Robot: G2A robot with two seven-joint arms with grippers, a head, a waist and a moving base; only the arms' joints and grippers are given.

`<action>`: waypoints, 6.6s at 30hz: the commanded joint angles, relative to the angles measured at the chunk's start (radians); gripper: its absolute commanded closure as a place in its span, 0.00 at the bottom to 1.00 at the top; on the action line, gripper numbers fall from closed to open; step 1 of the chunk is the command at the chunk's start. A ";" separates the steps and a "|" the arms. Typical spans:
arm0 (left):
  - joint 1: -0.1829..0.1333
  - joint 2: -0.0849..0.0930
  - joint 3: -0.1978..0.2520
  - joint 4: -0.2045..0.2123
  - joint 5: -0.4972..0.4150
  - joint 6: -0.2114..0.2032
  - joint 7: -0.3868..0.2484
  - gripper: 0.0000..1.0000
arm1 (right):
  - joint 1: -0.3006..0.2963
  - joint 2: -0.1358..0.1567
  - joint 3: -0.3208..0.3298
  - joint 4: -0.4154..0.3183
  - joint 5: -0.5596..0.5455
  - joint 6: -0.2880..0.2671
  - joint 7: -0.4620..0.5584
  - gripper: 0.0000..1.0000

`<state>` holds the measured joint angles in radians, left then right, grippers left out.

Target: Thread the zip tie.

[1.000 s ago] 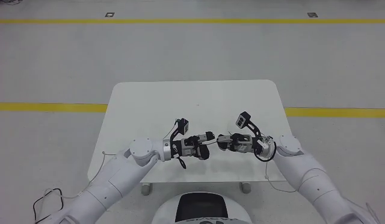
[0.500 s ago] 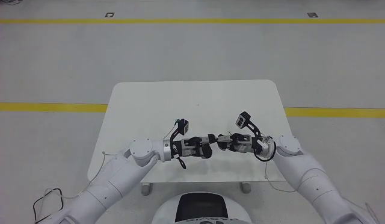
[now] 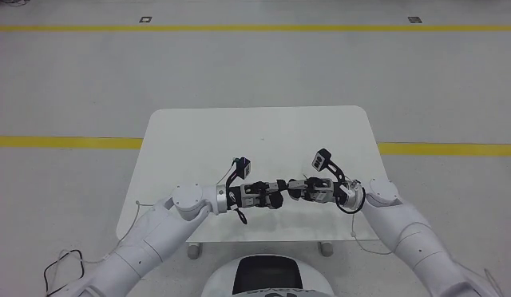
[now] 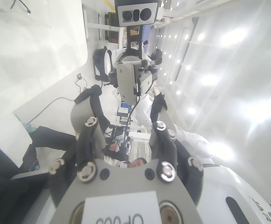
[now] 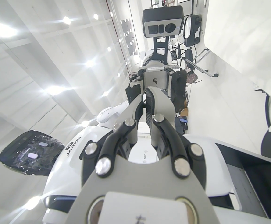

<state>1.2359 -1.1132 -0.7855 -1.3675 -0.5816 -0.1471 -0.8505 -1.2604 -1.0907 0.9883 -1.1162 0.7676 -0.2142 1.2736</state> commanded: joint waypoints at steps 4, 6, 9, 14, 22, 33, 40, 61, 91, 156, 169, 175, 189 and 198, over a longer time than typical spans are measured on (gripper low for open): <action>0.003 0.001 -0.002 -0.001 -0.001 -0.002 0.001 0.62 | 0.003 -0.002 -0.003 0.002 -0.012 0.010 -0.002 1.00; 0.004 0.002 -0.004 -0.002 -0.002 -0.004 0.001 0.63 | 0.004 -0.003 -0.003 0.004 -0.017 0.015 -0.004 1.00; 0.005 0.003 -0.005 -0.002 -0.002 -0.008 0.002 0.66 | 0.005 -0.005 -0.004 0.007 -0.024 0.020 -0.009 1.00; 0.007 0.004 -0.006 -0.003 -0.003 -0.009 0.002 0.71 | 0.008 -0.007 -0.006 0.013 -0.043 0.030 -0.025 1.00; 0.006 0.004 -0.007 0.000 -0.007 -0.013 0.007 0.82 | 0.015 -0.011 -0.013 0.017 -0.061 0.047 -0.024 1.00; 0.007 0.004 -0.009 -0.001 -0.011 -0.011 0.014 0.86 | 0.021 -0.016 -0.018 0.026 -0.074 0.061 -0.018 1.00; 0.003 0.003 -0.007 0.004 -0.015 -0.009 0.012 0.89 | 0.024 -0.019 -0.019 0.032 -0.076 0.063 -0.016 1.00; -0.003 -0.001 0.006 0.017 -0.015 -0.007 0.011 0.93 | 0.018 -0.024 -0.004 0.036 -0.062 0.039 0.000 1.00; -0.008 -0.003 0.012 0.032 -0.014 -0.012 0.013 1.00 | 0.013 -0.030 0.007 0.039 -0.050 0.059 0.010 0.00; 0.142 0.009 -0.216 -0.070 0.258 -0.193 0.107 1.00 | 0.036 0.020 0.062 -0.191 -0.570 0.220 -0.223 0.00; 0.142 0.009 -0.216 -0.070 0.258 -0.193 0.107 1.00 | 0.099 0.039 0.053 -0.223 -0.858 0.311 -0.273 0.00; 0.142 0.009 -0.216 -0.070 0.258 -0.193 0.107 1.00 | 0.133 0.037 -0.031 -0.246 -1.074 0.337 -0.250 0.00; 0.142 0.009 -0.216 -0.070 0.258 -0.193 0.107 1.00 | 0.144 0.040 -0.051 -0.257 -1.179 0.315 -0.269 0.00; 0.142 0.009 -0.216 -0.070 0.258 -0.193 0.107 1.00 | 0.229 0.034 -0.113 -0.225 -1.360 0.140 -0.237 0.00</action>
<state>1.3780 -1.1043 -1.0019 -1.4377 -0.3239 -0.3400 -0.7434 -1.0404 -1.0550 0.8824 -1.3467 -0.5784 -0.0515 1.0323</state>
